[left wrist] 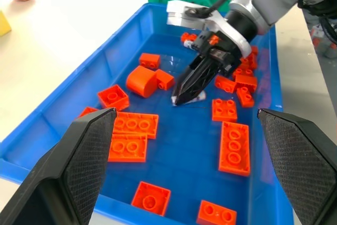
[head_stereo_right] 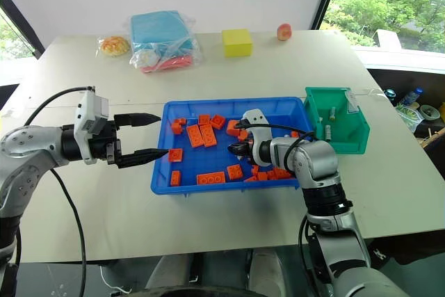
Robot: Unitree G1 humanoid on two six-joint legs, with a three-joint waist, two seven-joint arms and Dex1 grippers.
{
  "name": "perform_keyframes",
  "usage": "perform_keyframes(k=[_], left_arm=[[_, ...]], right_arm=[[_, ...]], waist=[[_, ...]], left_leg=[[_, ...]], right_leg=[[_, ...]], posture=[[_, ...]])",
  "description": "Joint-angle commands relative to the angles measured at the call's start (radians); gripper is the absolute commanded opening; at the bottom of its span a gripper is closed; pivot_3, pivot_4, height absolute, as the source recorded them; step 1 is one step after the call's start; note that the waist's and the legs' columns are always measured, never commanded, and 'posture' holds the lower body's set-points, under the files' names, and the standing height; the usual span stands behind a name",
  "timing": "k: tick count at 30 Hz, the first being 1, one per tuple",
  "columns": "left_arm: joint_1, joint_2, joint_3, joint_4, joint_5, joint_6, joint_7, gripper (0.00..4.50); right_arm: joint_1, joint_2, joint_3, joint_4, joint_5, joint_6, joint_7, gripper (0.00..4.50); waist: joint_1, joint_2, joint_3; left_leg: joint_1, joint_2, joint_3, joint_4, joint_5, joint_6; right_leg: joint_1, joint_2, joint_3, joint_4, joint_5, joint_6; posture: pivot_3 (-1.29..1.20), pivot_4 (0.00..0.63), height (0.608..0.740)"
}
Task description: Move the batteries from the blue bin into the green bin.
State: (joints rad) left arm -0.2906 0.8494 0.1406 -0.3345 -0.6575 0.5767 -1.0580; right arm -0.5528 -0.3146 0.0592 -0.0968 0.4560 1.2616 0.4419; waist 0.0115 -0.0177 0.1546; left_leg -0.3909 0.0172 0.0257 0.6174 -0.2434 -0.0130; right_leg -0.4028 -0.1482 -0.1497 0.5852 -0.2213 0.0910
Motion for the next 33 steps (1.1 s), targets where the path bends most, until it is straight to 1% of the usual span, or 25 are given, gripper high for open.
perform_keyframes(k=[1,3,7,11,13,15,16,18,21,24,28,30,32,33], left_arm=[[-0.032,0.008,0.008,0.009,0.002,-0.013,-0.011,4.5],[-0.045,0.002,-0.004,0.017,0.006,-0.016,-0.016,4.5],[-0.063,-0.007,-0.023,0.029,0.019,-0.022,-0.026,4.5],[-0.069,-0.009,-0.032,0.044,0.025,-0.028,-0.039,4.5],[-0.07,-0.011,-0.036,0.053,0.029,-0.035,-0.043,4.5],[-0.078,-0.024,-0.048,0.061,0.034,-0.04,-0.04,4.5],[-0.082,-0.03,-0.053,0.064,0.037,-0.041,-0.039,4.5],[-0.087,-0.043,-0.06,0.066,0.042,-0.043,-0.039,4.5],[-0.097,-0.061,-0.076,0.072,0.046,-0.048,-0.043,4.5],[-0.111,-0.066,-0.083,0.086,0.051,-0.053,-0.051,4.5],[-0.12,-0.065,-0.082,0.089,0.052,-0.053,-0.061,4.5],[-0.118,-0.061,-0.078,0.084,0.051,-0.051,-0.064,4.5],[-0.113,-0.056,-0.074,0.079,0.051,-0.05,-0.068,4.5],[-0.109,-0.054,-0.071,0.077,0.051,-0.051,-0.068,4.5]], right_arm=[[0.01,-0.021,-0.007,-0.06,0.021,0.019,0.012,0.53],[0.007,-0.033,-0.035,-0.09,0.038,0.033,0.02,0.53],[-0.053,-0.102,-0.204,-0.138,0.111,0.069,0.047,0.53],[-0.132,-0.27,-0.384,-0.052,0.104,0.048,0.041,0.53],[-0.128,-0.325,-0.409,-0.014,0.09,0.009,0.046,0.53],[-0.079,-0.4,-0.408,0.033,0.046,-0.077,0.068,0.53],[-0.059,-0.425,-0.405,0.054,0.028,-0.114,0.074,0.53],[-0.035,-0.447,-0.409,0.097,0.0,-0.176,0.063,0.53],[-0.011,-0.448,-0.419,0.149,-0.027,-0.232,0.044,0.53],[-0.009,-0.433,-0.402,0.154,-0.054,-0.282,0.021,1.6],[-0.002,-0.452,-0.362,0.131,-0.104,-0.379,0.024,3.67],[0.003,-0.467,-0.344,0.069,-0.097,-0.376,0.045,3.67],[0.0,-0.459,-0.341,-0.016,-0.046,-0.302,0.06,3.67],[0.004,-0.449,-0.337,-0.067,-0.008,-0.231,0.064,3.67]], waist=[[0.001,0.0,0.0],[0.002,0.0,0.0],[0.003,0.0,0.0],[0.004,0.001,0.001],[0.004,-0.002,-0.001],[0.002,-0.004,-0.002],[0.002,-0.004,-0.002],[0.001,-0.003,-0.001],[-0.003,0.0,0.0],[-0.004,0.0,0.0],[0.0,0.0,0.0],[0.001,0.001,0.001],[0.001,0.001,0.001],[0.001,0.001,0.001]], left_leg=[[0.0,0.0,0.0,0.0,0.0,0.0],[0.0,0.0,0.0,0.0,0.0,0.0],[-0.001,0.0,0.0,0.0,0.0,0.0],[-0.001,-0.001,0.0,0.0,0.0,0.0],[-0.001,-0.001,0.002,-0.001,0.0,0.0],[0.0,-0.001,0.002,-0.003,0.0,0.0],[-0.001,-0.001,0.002,-0.003,0.0,0.0],[0.0,-0.001,0.003,-0.002,0.0,0.0],[0.0,-0.001,0.004,-0.002,0.0,0.0],[0.0,0.0,0.004,-0.002,0.0,0.0],[0.0,0.0,0.004,-0.002,0.0,0.0],[0.0,0.0,0.004,-0.002,0.0,0.0],[0.0,0.0,0.003,-0.002,0.0,0.0],[0.0,0.0,0.003,-0.002,0.0,0.0]], right_leg=[[0.0,0.0,0.0,0.0,0.0,0.0],[0.0,0.0,0.0,0.0,0.0,0.0],[0.0,-0.001,0.0,-0.001,0.0,0.0],[0.0,-0.001,0.0,-0.002,0.0,0.0],[0.0,-0.001,0.0,-0.003,-0.001,-0.001],[0.0,0.0,-0.001,-0.003,-0.001,-0.001],[0.004,0.0,-0.001,-0.003,-0.001,-0.001],[0.005,-0.001,-0.001,-0.004,0.0,0.0],[0.004,-0.001,-0.001,-0.003,0.0,0.0],[0.004,-0.001,-0.001,-0.003,0.0,0.001],[0.004,-0.001,-0.001,-0.003,0.0,0.001],[0.005,-0.001,-0.001,-0.003,0.0,0.001],[0.005,-0.001,-0.001,-0.003,0.0,0.001],[0.005,-0.001,-0.001,-0.003,0.0,0.001]], posture=[[0.0,0.15,0.704],[0.0,0.15,0.704],[0.0,0.15,0.704],[0.0,0.15,0.704],[0.0,0.15,0.704],[0.0,0.15,0.704],[0.0,0.15,0.704],[0.0,0.15,0.704],[0.0,0.15,0.704],[0.0,0.15,0.704],[0.0,0.15,0.704],[0.0,0.15,0.704],[0.0,0.15,0.704],[0.0,0.15,0.704]])
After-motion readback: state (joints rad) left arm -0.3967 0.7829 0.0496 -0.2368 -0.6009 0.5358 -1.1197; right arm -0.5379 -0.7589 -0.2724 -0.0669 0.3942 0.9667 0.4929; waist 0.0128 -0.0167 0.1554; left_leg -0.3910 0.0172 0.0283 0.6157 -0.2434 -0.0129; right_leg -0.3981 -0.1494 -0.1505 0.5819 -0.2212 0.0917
